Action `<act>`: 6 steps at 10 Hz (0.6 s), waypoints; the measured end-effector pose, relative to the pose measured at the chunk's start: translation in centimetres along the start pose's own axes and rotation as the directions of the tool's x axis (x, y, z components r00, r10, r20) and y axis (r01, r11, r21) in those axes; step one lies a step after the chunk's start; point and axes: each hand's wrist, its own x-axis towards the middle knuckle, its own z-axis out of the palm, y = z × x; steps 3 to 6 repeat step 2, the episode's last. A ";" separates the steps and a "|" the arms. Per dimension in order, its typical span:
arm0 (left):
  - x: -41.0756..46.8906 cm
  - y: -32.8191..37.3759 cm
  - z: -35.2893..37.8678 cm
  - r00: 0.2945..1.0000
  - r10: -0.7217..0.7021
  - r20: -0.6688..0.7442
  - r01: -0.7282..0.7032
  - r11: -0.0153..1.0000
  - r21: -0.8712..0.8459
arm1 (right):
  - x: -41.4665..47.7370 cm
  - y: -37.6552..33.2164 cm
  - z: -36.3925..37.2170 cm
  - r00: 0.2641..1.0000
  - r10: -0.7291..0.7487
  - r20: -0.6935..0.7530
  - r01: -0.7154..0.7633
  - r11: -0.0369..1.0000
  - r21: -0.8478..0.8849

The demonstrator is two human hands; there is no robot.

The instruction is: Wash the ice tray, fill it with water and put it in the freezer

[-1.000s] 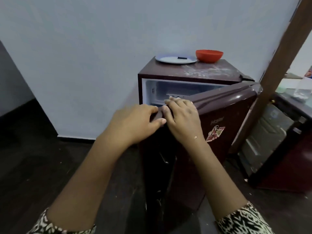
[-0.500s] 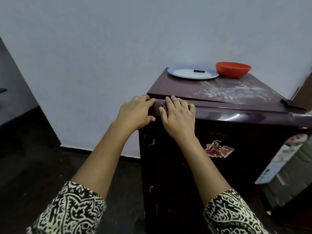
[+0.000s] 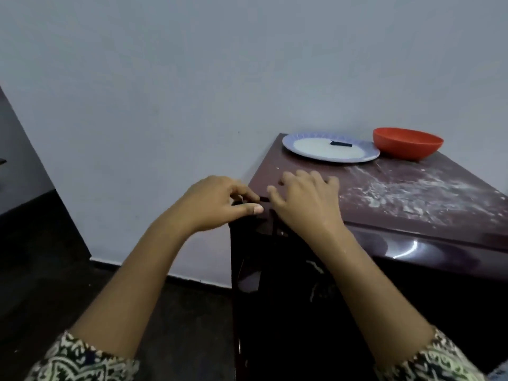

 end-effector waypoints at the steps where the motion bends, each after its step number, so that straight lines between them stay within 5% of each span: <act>1: 5.0 -0.5 -3.4 0.990 -0.036 0.140 0.006 0.978 0.209 | 7.2 0.0 -1.2 0.997 -0.052 -0.059 0.050 0.998 -0.041; 2: 10.4 -2.1 -5.8 0.999 -0.040 0.024 0.027 0.908 0.419 | 13.2 -0.4 -1.4 0.995 -0.071 -0.070 0.068 0.996 -0.055; 6: 10.4 -2.1 -5.8 0.999 -0.040 0.024 0.027 0.908 0.419 | 13.2 -0.4 -1.4 0.995 -0.071 -0.070 0.068 0.996 -0.055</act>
